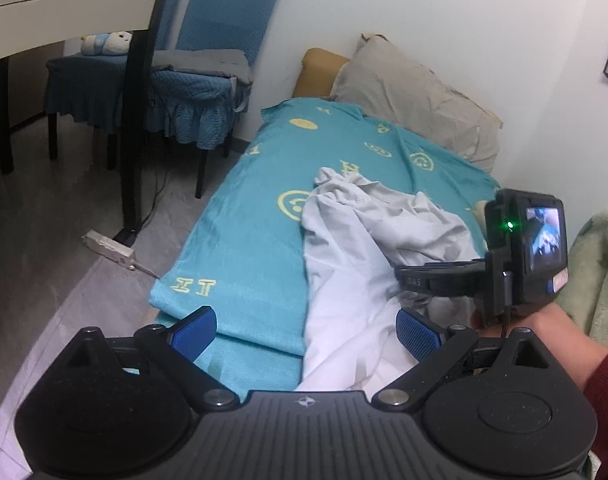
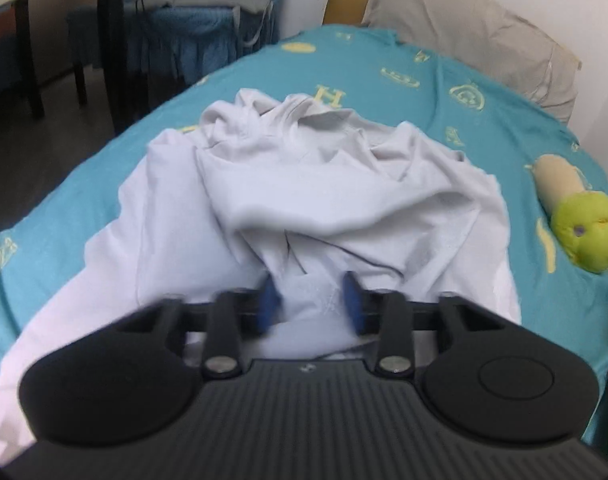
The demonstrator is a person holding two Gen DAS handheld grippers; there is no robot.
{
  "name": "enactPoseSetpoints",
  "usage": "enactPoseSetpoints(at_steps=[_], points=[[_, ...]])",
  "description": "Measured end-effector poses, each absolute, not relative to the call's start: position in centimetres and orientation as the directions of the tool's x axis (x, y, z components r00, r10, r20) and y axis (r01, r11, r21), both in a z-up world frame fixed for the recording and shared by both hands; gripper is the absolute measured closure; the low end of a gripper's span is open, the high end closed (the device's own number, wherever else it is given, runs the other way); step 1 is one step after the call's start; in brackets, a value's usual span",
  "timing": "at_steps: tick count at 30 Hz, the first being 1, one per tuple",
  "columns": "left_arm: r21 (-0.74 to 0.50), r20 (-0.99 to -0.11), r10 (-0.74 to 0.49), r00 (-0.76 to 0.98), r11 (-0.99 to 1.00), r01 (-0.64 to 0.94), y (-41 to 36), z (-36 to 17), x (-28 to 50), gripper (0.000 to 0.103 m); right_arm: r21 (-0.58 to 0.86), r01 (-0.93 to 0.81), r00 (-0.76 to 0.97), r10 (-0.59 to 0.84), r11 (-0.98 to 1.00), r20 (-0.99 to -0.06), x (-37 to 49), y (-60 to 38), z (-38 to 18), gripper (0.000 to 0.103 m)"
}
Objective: Fold clothes
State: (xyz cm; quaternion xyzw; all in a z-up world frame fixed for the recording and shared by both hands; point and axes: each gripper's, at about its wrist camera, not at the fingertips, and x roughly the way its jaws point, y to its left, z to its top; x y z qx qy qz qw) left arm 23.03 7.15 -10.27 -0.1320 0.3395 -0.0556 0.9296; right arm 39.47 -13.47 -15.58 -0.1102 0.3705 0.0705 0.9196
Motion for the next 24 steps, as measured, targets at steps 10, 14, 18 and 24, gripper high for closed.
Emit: enactPoseSetpoints(at_steps=[10,14,18,24], points=[[-0.260,-0.624,-0.189,0.758,0.965,0.027,6.7,-10.4,22.9,0.005,0.305,0.181,0.802,0.039,0.935,-0.596,35.7,-21.1,-15.9,0.095],[-0.248,-0.632,-0.183,0.753,0.968,0.027,6.7,-10.6,23.0,0.005,0.362,0.205,0.795,0.061,0.909,-0.603,34.8,-22.5,-17.4,0.093],[-0.244,-0.635,-0.182,0.751,0.969,0.029,6.4,-10.8,23.2,0.005,0.376,0.122,0.826,0.116,0.919,-0.552,34.5,-22.0,-15.8,0.077],[-0.234,-0.645,-0.180,0.743,0.972,0.031,6.1,-11.2,23.4,0.005,0.601,0.095,0.833,0.267,0.794,-0.484,37.7,-22.2,-14.6,0.037]])
